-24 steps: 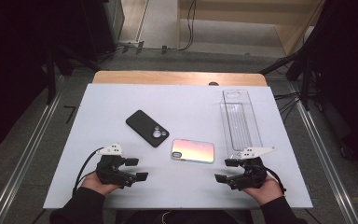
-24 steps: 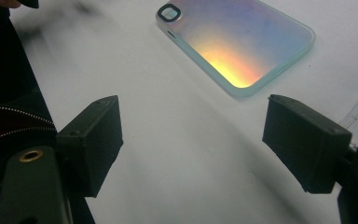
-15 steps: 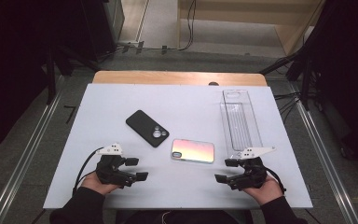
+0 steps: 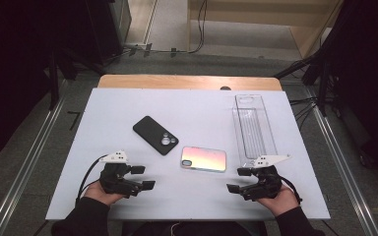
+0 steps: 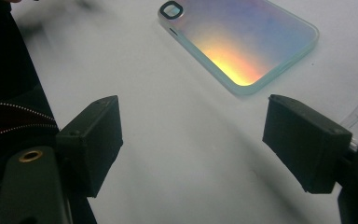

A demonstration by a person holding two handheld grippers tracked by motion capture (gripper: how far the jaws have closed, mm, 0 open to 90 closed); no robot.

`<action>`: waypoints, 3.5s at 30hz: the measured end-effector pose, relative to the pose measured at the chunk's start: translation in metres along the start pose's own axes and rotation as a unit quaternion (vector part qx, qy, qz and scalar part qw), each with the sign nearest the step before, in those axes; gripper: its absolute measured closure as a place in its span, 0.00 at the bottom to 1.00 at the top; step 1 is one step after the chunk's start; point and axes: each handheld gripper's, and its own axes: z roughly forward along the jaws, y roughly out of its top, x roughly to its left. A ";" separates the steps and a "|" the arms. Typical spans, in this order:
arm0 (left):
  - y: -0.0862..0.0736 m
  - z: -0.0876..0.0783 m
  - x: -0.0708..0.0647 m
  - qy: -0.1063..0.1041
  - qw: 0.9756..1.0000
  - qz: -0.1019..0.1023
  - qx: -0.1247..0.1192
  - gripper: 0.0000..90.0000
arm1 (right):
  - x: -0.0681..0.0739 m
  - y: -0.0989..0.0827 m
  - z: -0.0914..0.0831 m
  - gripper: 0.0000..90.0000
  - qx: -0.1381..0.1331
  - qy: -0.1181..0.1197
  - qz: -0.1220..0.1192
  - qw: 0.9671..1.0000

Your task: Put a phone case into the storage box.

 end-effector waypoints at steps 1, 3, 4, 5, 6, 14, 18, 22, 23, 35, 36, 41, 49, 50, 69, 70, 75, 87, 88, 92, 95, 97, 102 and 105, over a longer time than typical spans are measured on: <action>0.000 0.000 0.000 0.001 1.000 0.000 0.001 0.25 | 0.000 0.000 0.000 0.20 -0.001 0.000 0.000 1.000; 0.000 0.000 0.000 0.001 1.000 -0.001 0.001 0.25 | 0.000 0.000 0.000 0.20 0.000 0.000 0.001 1.000; 0.000 0.001 0.000 0.001 1.000 -0.002 0.001 0.24 | 0.000 0.000 0.000 0.20 -0.001 0.000 0.001 1.000; 0.000 0.001 0.000 0.001 1.000 -0.002 0.001 0.24 | 0.000 0.000 0.000 0.20 -0.001 0.000 0.002 1.000; 0.000 0.001 0.000 0.001 1.000 -0.002 0.001 0.25 | -0.001 0.000 -0.001 0.20 -0.001 0.001 0.001 1.000; 0.000 0.000 0.001 0.001 1.000 -0.006 0.001 0.25 | -0.001 0.000 -0.001 0.20 0.001 0.001 0.002 1.000; 0.000 0.000 0.001 0.000 1.000 -0.005 0.001 0.24 | -0.002 0.001 0.000 0.20 0.002 0.002 0.001 1.000; 0.000 0.001 0.001 -0.001 1.000 -0.005 0.001 0.25 | -0.001 0.002 0.000 0.20 0.001 0.004 -0.002 1.000; 0.000 0.000 0.001 -0.001 1.000 -0.005 0.001 0.25 | -0.001 0.002 -0.001 0.20 0.002 0.005 -0.002 1.000; 0.001 0.000 0.002 -0.003 1.000 -0.012 0.002 0.24 | 0.001 0.013 -0.002 0.20 -0.007 0.014 -0.021 1.000; 0.001 0.000 0.002 -0.003 1.000 -0.012 0.002 0.24 | 0.002 0.014 -0.002 0.20 -0.006 0.017 -0.023 1.000; 0.002 0.000 0.002 -0.003 1.000 -0.015 -0.001 0.24 | 0.005 0.022 -0.002 0.20 -0.006 0.022 -0.037 0.999; 0.002 -0.001 0.003 -0.002 1.000 -0.018 -0.002 0.24 | 0.008 0.036 0.002 0.19 -0.005 0.033 -0.046 0.998; 0.002 -0.001 0.003 -0.002 1.000 -0.018 -0.003 0.24 | 0.008 0.037 0.004 0.19 -0.004 0.034 -0.047 0.998; 0.002 -0.003 0.005 -0.003 1.000 -0.021 -0.004 0.24 | 0.017 0.068 0.019 0.19 0.009 0.055 -0.072 0.996; 0.002 -0.003 0.005 -0.002 1.000 -0.021 -0.004 0.24 | 0.017 0.070 0.019 0.19 0.010 0.055 -0.071 0.996; 0.002 -0.003 0.005 -0.002 1.000 -0.020 -0.003 0.24 | 0.017 0.077 0.022 0.19 0.013 0.055 -0.072 0.996; 0.001 -0.003 0.005 0.000 1.000 -0.017 -0.006 0.24 | 0.017 0.093 0.034 0.19 0.020 0.051 -0.080 0.995; 0.001 -0.003 0.005 0.000 1.000 -0.017 -0.006 0.25 | 0.017 0.093 0.034 0.19 0.020 0.051 -0.080 0.995; 0.001 -0.003 0.005 -0.001 1.000 -0.016 -0.006 0.25 | 0.017 0.100 0.039 0.19 0.017 0.052 -0.083 0.995; 0.001 -0.003 0.005 -0.001 1.000 -0.016 -0.006 0.25 | 0.018 0.106 0.043 0.19 0.015 0.052 -0.086 0.995; 0.001 -0.003 0.005 -0.001 1.000 -0.016 -0.006 0.24 | 0.019 0.109 0.047 0.19 0.015 0.051 -0.086 0.995; 0.001 -0.003 0.005 -0.001 1.000 -0.015 -0.006 0.25 | 0.021 0.115 0.054 0.19 0.015 0.052 -0.090 0.995; 0.001 -0.003 0.005 -0.002 1.000 -0.015 -0.006 0.24 | 0.020 0.119 0.060 0.19 0.019 0.051 -0.092 0.994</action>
